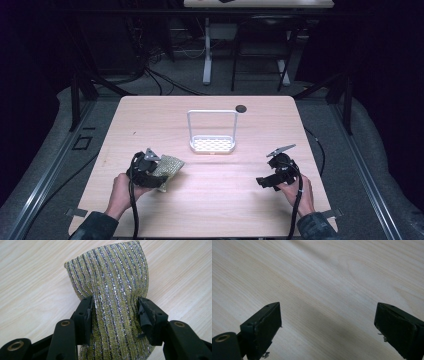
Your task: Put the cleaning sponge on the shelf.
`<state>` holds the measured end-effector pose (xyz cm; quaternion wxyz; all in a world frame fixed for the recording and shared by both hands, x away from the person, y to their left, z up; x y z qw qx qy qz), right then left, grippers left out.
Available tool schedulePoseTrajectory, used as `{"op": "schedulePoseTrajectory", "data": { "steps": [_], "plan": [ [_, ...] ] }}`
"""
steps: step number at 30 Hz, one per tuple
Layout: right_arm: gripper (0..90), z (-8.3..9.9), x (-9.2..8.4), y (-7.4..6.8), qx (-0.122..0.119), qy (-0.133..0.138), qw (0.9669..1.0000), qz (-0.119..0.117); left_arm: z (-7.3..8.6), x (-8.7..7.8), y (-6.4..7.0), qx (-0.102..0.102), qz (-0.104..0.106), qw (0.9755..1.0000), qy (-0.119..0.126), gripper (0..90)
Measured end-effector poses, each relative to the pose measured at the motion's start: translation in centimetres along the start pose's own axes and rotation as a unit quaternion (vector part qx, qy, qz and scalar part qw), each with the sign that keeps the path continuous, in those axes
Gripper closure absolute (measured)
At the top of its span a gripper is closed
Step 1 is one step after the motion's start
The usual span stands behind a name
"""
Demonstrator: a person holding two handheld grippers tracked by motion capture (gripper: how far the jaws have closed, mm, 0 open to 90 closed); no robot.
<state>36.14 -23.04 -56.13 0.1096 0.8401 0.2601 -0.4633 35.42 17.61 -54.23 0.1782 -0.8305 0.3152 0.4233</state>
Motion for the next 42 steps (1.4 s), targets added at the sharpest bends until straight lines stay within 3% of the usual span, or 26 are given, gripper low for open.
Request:
{"op": "schedulePoseTrajectory", "data": {
  "steps": [10, 15, 22, 30, 33, 42],
  "plan": [
    [7.1, 0.0, 0.0, 0.0, -0.001, 0.0, 1.0, 0.002, -2.5, 0.9, 1.2, 0.025, 0.012, 0.9996, 0.008, 48.8],
    [7.2, 0.1, -0.1, 0.1, -0.002, 0.0, 1.0, 0.005, -4.0, 1.5, 1.8, 0.03, 0.025, 0.9991, 0.016, 48.7],
    [7.4, 0.1, 0.0, 0.0, -0.001, 0.0, 1.0, 0.003, -6.1, 2.5, 2.5, 0.032, 0.026, 0.9989, 0.02, 48.7],
    [7.4, 0.1, 0.0, 0.0, -0.001, -0.002, 1.0, 0.002, -7.9, 4.2, 3.3, 0.035, 0.024, 0.9989, 0.02, 48.9],
    [7.5, 0.0, 0.0, 0.0, -0.004, 0.0, 1.0, 0.002, -8.9, 4.9, 4.0, 0.044, 0.021, 0.9983, 0.031, 50.4],
    [6.9, 0.0, 0.0, -0.1, -0.003, 0.001, 1.0, 0.001, -10.6, 5.7, 4.5, 0.042, 0.008, 0.9981, 0.043, 50.8]
  ]
}}
Point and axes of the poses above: each handheld gripper's, and its own axes: x roughly forward along the jaws, z roughly out of its underside, y roughly to its right, the point moved 3 cm from there along x, roughly forward along the jaws, and after that the axes turned 2 degrees about y, right-handed, at the moved point
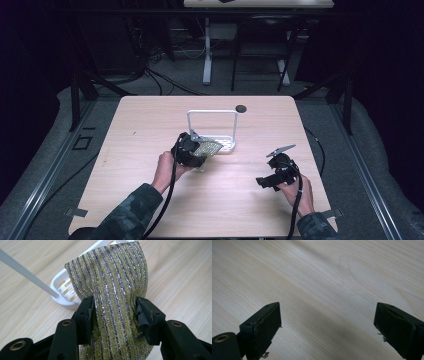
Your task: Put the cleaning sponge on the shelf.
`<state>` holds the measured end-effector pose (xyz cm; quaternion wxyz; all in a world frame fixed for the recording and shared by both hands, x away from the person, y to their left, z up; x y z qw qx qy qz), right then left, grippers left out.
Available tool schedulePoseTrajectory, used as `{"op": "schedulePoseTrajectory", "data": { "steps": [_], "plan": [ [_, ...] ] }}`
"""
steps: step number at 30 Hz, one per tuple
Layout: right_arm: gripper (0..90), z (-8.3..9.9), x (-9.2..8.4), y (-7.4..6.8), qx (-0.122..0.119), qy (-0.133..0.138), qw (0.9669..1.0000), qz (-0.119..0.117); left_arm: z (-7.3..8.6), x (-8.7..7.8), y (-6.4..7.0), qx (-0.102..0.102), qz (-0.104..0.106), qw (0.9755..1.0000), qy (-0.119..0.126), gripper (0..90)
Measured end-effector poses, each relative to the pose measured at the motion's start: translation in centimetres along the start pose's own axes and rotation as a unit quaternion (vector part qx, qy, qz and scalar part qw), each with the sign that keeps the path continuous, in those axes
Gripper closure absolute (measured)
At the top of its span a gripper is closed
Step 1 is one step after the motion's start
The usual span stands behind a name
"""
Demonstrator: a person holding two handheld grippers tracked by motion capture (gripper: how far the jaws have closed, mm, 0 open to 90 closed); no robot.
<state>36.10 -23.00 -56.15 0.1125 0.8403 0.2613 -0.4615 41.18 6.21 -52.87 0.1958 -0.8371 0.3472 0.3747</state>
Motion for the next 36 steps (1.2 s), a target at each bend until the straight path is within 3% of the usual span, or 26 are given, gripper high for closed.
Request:
{"op": "schedulePoseTrajectory", "data": {
  "steps": [14, 25, 36],
  "plan": [
    [7.1, 0.0, 0.1, -0.1, 0.0, -0.004, 1.0, -0.002, -1.6, 1.1, -0.1, -0.006, -0.027, 0.9996, 0.004, 50.1],
    [7.3, 0.0, -0.1, 0.0, 0.003, 0.0, 1.0, -0.002, -3.2, 2.8, -0.4, -0.009, -0.036, 0.9993, 0.009, 49.5],
    [7.3, 0.0, 0.0, -0.1, -0.002, 0.0, 1.0, -0.003, -3.9, 3.8, -0.6, -0.01, -0.056, 0.9983, 0.015, 49.7]
  ]
}}
Point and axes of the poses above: each handheld gripper's, and its own axes: x roughly forward along the jaws, z roughly out of its underside, y roughly to its right, the point moved 3 cm from there along x, roughly forward along the jaws, and after that the axes turned 2 degrees about y, right-handed, at the moved point
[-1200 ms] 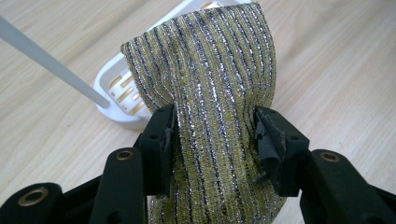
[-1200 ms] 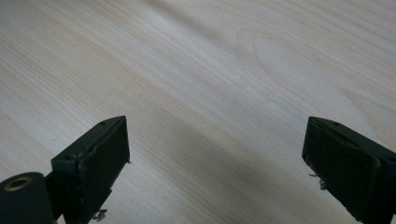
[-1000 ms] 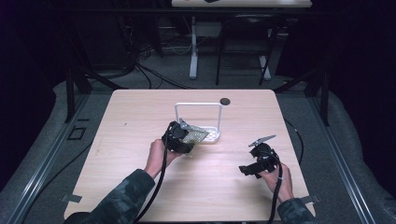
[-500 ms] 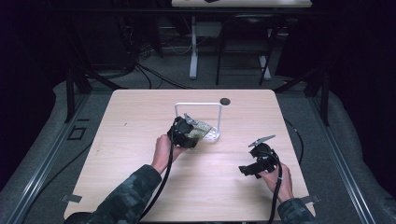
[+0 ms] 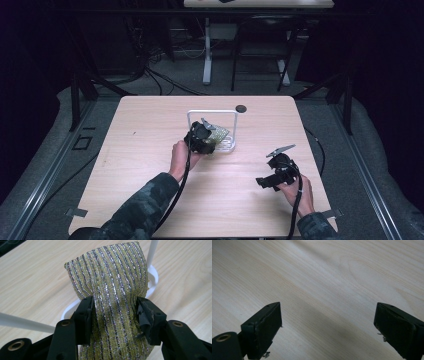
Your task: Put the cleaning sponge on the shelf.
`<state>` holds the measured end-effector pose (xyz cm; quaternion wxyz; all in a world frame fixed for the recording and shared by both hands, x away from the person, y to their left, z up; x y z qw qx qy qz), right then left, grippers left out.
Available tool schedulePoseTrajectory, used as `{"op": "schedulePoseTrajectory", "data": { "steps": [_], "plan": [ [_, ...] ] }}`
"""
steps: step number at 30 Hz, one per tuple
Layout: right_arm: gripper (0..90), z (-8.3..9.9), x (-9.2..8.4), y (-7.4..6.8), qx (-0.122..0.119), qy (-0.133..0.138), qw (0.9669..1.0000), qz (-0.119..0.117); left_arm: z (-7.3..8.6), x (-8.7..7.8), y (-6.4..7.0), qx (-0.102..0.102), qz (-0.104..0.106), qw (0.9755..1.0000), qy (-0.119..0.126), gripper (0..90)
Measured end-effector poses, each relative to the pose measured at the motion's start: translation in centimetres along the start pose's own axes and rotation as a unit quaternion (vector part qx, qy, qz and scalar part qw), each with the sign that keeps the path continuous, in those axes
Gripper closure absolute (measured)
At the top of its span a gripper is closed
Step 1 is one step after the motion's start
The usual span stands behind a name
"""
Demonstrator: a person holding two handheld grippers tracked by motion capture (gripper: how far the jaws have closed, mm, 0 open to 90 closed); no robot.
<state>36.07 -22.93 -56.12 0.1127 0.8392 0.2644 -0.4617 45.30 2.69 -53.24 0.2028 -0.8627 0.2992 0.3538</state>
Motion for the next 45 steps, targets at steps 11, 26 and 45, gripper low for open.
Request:
{"op": "schedulePoseTrajectory", "data": {
  "steps": [11, 26, 45],
  "plan": [
    [7.3, 0.0, -0.1, 0.1, 0.003, 0.001, 1.0, 0.0, 0.1, 1.8, -0.1, -0.006, -0.014, 0.9999, -0.005, 49.5],
    [7.3, 0.0, -0.1, 0.1, 0.002, 0.004, 1.0, 0.001, -0.2, 3.4, 0.1, -0.009, -0.018, 0.9997, -0.01, 48.9],
    [7.4, 0.0, -0.1, 0.1, 0.001, 0.002, 1.0, -0.001, -0.2, 4.4, -0.3, -0.025, -0.025, 0.9992, -0.02, 39.7]
  ]
}}
Point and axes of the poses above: each handheld gripper's, and its own axes: x roughly forward along the jaws, z roughly out of its underside, y roughly to its right, the point moved 3 cm from there along x, roughly forward along the jaws, and after that the axes turned 2 degrees about y, right-handed, at the moved point
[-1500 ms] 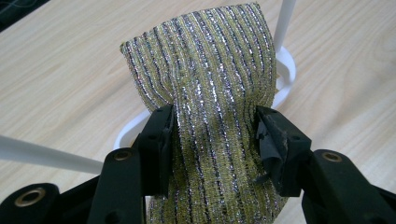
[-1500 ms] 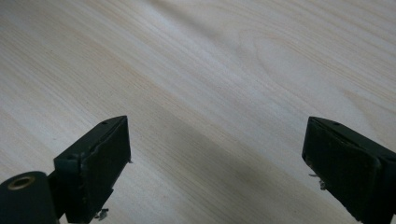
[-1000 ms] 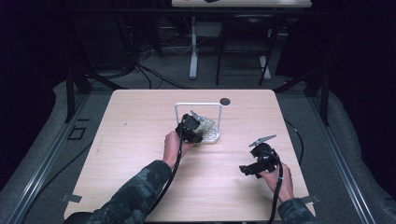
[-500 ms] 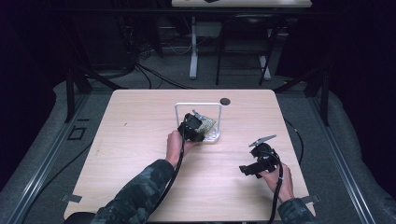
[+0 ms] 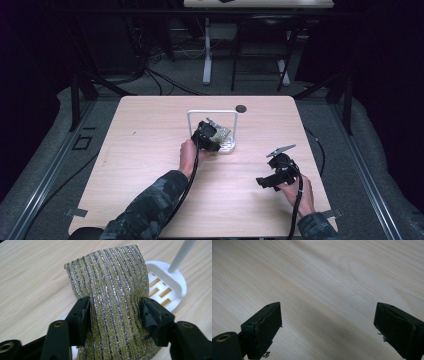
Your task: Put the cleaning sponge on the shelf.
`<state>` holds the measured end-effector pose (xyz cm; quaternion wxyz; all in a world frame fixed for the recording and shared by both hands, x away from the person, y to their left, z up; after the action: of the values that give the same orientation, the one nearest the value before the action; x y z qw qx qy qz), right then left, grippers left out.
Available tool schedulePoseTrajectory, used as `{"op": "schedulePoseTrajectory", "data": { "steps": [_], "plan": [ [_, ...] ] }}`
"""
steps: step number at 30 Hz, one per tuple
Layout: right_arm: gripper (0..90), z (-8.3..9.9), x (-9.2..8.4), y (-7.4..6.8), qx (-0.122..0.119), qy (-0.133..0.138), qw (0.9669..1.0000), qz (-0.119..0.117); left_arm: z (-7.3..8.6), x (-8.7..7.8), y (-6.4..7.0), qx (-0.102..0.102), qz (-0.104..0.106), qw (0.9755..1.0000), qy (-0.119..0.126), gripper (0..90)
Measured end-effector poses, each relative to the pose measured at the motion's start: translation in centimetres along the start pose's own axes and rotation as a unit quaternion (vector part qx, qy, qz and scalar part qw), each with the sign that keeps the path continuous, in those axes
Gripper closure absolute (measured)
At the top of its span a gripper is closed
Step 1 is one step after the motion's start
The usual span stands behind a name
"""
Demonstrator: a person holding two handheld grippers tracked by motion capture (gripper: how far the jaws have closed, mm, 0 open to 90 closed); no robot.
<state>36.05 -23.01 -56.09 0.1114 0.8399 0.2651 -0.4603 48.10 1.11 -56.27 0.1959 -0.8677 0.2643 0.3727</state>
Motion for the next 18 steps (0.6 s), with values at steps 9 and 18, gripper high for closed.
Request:
{"op": "schedulePoseTrajectory", "data": {
  "steps": [9, 18],
  "plan": [
    [7.5, 0.0, 0.0, -0.1, -0.001, 0.0, 1.0, -0.001, 0.0, -0.3, 0.6, 0.005, 0.015, 0.9999, 0.001, 27.7],
    [7.5, 0.0, 0.0, -0.1, -0.001, 0.0, 1.0, -0.001, -0.3, -0.6, 1.1, 0.011, 0.019, 0.9998, 0.004, 21.9]
  ]
}}
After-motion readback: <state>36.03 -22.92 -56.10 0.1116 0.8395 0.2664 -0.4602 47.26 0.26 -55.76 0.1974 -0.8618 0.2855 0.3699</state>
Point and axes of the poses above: each handheld gripper's, and its own axes: x roughly forward along the jaws, z roughly out of its underside, y roughly to its right, the point moved 3 cm from there along x, roughly forward along the jaws, and after that the axes turned 2 degrees about y, right-handed, at the moved point
